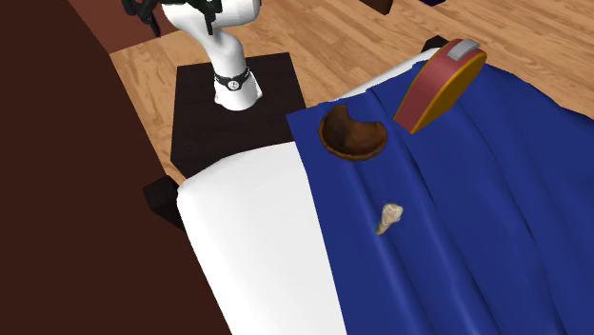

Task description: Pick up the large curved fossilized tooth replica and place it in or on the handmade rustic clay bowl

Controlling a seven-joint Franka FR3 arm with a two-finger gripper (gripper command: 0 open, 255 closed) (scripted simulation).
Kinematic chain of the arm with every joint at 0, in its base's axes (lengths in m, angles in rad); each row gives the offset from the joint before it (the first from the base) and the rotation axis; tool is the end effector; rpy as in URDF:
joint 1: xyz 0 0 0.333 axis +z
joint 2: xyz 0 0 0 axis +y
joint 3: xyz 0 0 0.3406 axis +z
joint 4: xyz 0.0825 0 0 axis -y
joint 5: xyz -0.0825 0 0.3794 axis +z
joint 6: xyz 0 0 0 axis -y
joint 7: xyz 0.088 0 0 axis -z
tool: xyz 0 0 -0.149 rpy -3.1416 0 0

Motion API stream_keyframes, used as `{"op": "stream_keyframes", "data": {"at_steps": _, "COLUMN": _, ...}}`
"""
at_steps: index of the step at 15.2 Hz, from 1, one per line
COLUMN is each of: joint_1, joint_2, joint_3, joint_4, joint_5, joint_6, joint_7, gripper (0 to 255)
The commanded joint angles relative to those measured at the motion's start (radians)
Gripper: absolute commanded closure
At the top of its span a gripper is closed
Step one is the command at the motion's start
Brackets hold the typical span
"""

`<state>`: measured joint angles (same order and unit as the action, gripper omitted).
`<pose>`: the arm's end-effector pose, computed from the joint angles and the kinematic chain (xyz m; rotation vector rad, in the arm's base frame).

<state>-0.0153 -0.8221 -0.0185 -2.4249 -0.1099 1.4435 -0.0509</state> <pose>0.2511 -0.0272 0.5352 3.0414 0.0286 -0.2485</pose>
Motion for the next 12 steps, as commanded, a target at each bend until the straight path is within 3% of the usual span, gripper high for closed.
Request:
{"op": "stream_keyframes", "data": {"at_steps": 1, "joint_1": 0.0, "joint_2": 0.0, "joint_3": 0.0, "joint_4": 0.0, "joint_5": 0.0, "joint_6": 0.0, "joint_7": 0.0, "gripper": 0}}
{"op": "stream_keyframes", "data": {"at_steps": 12, "joint_1": 0.043, "joint_2": 0.228, "joint_3": 0.194, "joint_4": -0.004, "joint_5": 0.158, "joint_6": 0.257, "joint_7": 0.297, "gripper": 0}}
